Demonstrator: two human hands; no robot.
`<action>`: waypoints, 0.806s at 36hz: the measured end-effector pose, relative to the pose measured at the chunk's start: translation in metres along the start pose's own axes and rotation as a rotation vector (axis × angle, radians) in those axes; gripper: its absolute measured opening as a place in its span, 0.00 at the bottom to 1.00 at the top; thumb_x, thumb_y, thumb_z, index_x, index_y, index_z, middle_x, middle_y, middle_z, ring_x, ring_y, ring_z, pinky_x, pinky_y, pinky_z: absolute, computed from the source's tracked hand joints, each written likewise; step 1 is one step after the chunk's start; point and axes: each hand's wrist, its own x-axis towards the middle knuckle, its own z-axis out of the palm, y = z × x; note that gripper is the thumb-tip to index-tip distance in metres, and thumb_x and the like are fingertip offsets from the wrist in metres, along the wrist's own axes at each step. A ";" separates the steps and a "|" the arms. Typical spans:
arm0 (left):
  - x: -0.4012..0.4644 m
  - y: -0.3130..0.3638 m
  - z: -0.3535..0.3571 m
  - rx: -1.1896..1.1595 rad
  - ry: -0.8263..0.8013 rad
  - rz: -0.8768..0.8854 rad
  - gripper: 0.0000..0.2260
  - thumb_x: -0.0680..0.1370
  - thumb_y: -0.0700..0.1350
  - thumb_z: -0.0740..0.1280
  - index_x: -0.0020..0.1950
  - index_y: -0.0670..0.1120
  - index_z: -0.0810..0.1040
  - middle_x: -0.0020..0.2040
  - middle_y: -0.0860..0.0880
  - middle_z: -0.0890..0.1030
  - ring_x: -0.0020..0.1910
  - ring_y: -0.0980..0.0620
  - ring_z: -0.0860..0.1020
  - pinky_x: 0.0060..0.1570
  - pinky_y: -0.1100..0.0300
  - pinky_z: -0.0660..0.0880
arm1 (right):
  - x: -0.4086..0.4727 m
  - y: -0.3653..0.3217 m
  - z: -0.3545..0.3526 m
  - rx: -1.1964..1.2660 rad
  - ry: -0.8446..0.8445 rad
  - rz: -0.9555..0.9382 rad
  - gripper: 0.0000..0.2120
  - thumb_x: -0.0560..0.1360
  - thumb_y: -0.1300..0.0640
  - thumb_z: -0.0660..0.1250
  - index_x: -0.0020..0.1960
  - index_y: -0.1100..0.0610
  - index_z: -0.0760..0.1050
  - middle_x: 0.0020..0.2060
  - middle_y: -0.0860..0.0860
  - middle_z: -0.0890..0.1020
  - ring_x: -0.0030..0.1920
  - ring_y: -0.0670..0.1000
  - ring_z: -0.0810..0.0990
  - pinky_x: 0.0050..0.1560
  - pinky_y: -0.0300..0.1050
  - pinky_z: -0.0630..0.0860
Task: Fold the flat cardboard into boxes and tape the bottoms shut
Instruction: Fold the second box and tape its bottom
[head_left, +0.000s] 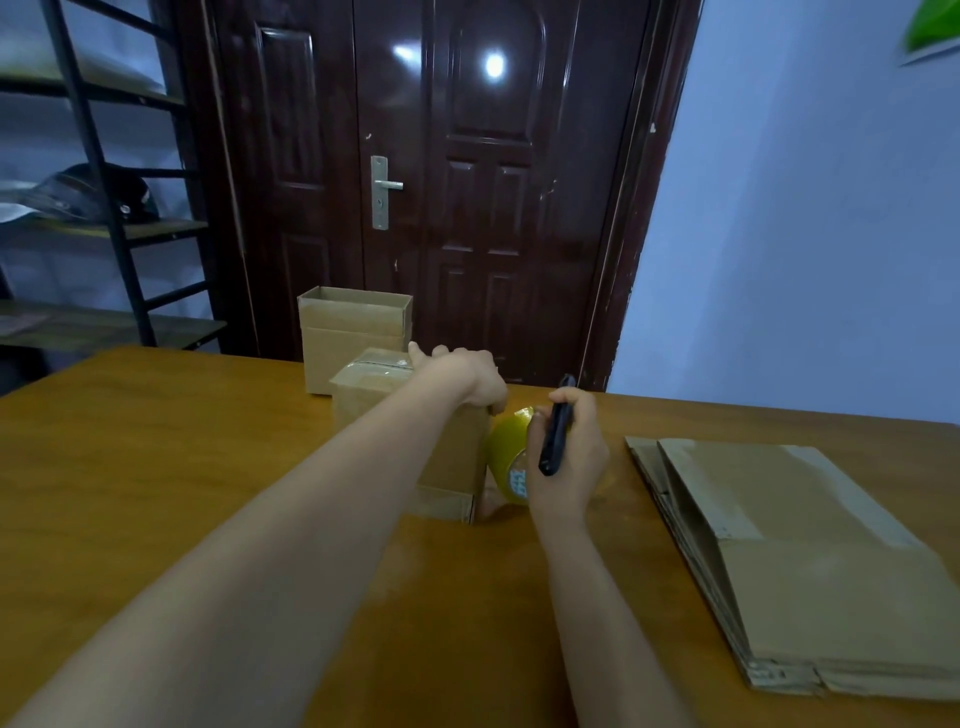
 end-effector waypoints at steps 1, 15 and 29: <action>-0.001 0.000 -0.001 -0.003 -0.012 0.011 0.27 0.75 0.52 0.65 0.72 0.48 0.63 0.71 0.42 0.66 0.72 0.37 0.58 0.71 0.34 0.43 | 0.000 -0.003 -0.002 0.013 0.008 0.002 0.10 0.75 0.67 0.66 0.49 0.54 0.69 0.37 0.54 0.75 0.35 0.37 0.74 0.33 0.25 0.68; 0.007 -0.006 0.005 -0.218 0.216 0.045 0.13 0.70 0.43 0.65 0.54 0.50 0.77 0.56 0.46 0.79 0.63 0.42 0.70 0.72 0.41 0.51 | 0.021 -0.006 -0.023 -0.001 0.082 -0.101 0.10 0.74 0.66 0.67 0.49 0.54 0.71 0.36 0.47 0.75 0.38 0.43 0.75 0.37 0.28 0.69; 0.011 -0.021 0.015 -0.116 0.701 0.275 0.16 0.76 0.49 0.59 0.60 0.47 0.77 0.58 0.49 0.79 0.63 0.48 0.71 0.71 0.50 0.54 | 0.047 -0.035 -0.028 0.001 -0.065 -0.233 0.05 0.76 0.64 0.65 0.50 0.57 0.72 0.33 0.45 0.72 0.31 0.44 0.72 0.33 0.31 0.67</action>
